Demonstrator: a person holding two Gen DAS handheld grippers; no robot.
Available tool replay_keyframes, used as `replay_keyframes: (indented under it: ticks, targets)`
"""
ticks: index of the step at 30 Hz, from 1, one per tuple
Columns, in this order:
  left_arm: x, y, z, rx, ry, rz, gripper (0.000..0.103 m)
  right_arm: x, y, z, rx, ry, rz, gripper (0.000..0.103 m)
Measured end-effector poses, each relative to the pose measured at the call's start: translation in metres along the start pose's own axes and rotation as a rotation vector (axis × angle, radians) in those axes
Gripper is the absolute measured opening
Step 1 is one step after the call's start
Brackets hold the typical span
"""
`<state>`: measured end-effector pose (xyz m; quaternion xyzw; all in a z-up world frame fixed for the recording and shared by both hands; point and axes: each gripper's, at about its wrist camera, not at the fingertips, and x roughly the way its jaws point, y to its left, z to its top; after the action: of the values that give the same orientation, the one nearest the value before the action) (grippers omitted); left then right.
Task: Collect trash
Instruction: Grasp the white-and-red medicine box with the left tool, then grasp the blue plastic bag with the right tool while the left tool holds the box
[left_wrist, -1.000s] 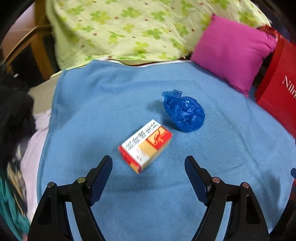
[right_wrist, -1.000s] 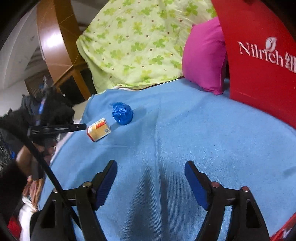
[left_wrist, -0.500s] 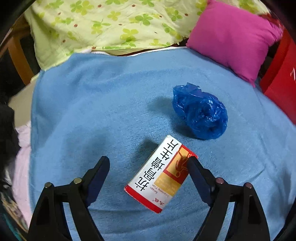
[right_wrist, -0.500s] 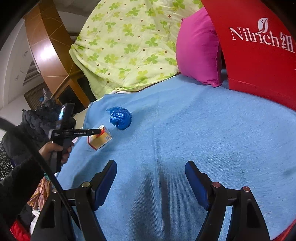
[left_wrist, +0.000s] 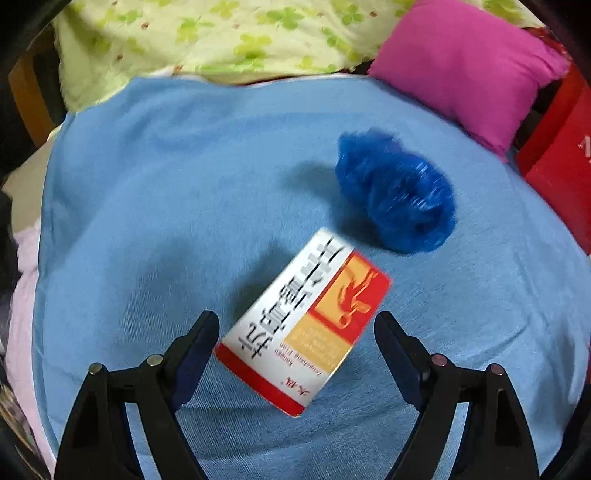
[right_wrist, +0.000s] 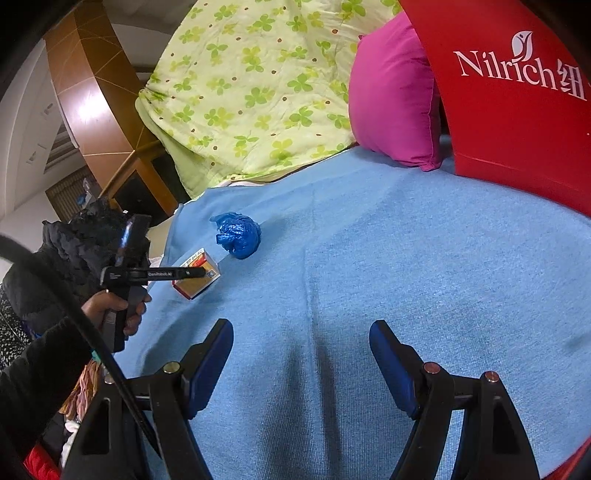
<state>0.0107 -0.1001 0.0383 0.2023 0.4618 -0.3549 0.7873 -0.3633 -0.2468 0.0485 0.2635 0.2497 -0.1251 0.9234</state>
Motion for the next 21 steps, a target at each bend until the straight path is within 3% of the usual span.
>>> replay_keyframes:
  ticks: [1,6,11,15,21]
  targets:
    - [0.0,0.0,-0.002,-0.005,0.0,0.002,0.063,0.0,0.0,0.0,0.0,0.0,0.0,0.079]
    - [-0.018,-0.003,-0.019,-0.128,-0.037,0.008,0.061,-0.001,-0.001,0.0,-0.001,-0.002,-0.003,0.079]
    - [-0.055,-0.011,-0.053,-0.391,-0.115,0.077,0.061,-0.001,0.001,-0.002,-0.013,-0.002,-0.019,0.079]
    - [-0.07,-0.02,-0.081,-0.546,-0.144,0.114,0.061,0.0,0.004,-0.003,-0.029,0.01,-0.039,0.079]
    - [-0.075,-0.024,-0.114,-0.577,-0.189,0.212,0.061,-0.002,0.009,-0.004,-0.066,0.035,-0.088,0.079]
